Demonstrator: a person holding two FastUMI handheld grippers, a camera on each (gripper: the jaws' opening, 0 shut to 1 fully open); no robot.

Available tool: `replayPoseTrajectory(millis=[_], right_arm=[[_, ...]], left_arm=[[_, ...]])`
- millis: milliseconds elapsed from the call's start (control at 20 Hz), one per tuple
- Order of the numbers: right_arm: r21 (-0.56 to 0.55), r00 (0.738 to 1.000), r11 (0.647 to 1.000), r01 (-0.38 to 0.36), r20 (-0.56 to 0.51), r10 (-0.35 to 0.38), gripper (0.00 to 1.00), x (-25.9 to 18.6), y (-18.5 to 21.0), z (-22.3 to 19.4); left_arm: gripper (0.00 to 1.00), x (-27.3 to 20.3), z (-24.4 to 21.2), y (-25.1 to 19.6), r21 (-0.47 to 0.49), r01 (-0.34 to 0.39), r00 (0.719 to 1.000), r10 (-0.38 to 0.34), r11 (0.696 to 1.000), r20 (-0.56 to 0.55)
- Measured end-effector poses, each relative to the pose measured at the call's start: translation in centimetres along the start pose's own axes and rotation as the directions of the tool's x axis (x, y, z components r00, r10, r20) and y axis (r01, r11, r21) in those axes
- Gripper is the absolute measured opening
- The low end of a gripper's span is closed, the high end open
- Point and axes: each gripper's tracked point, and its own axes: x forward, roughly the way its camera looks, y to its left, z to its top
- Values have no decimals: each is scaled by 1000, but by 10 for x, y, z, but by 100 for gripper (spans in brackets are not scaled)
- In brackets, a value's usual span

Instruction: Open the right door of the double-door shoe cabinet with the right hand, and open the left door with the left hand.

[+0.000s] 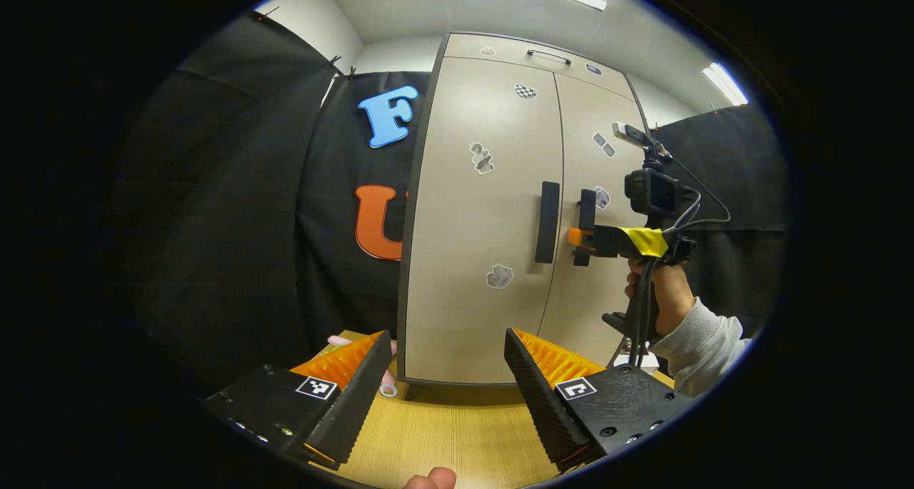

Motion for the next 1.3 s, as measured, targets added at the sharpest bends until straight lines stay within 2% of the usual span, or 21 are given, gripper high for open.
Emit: replayPoseTrajectory(millis=[400, 800, 1300], right_arm=[[-18, 994, 995, -100, -36, 99, 22, -65, -14, -4], [-24, 990, 990, -139, -36, 138, 22, -133, -54, -7], [-59, 997, 996, -65, -33, 63, 20, -190, -127, -7]], left_arm=[[95, -3, 4, -5, 4, 5, 1000, -5, 1000, 15], [95, -12, 9, -25, 20, 10, 999, -11, 1000, 32], [95, -15, 8, -40, 18, -3, 999, 2, 1000, 37]])
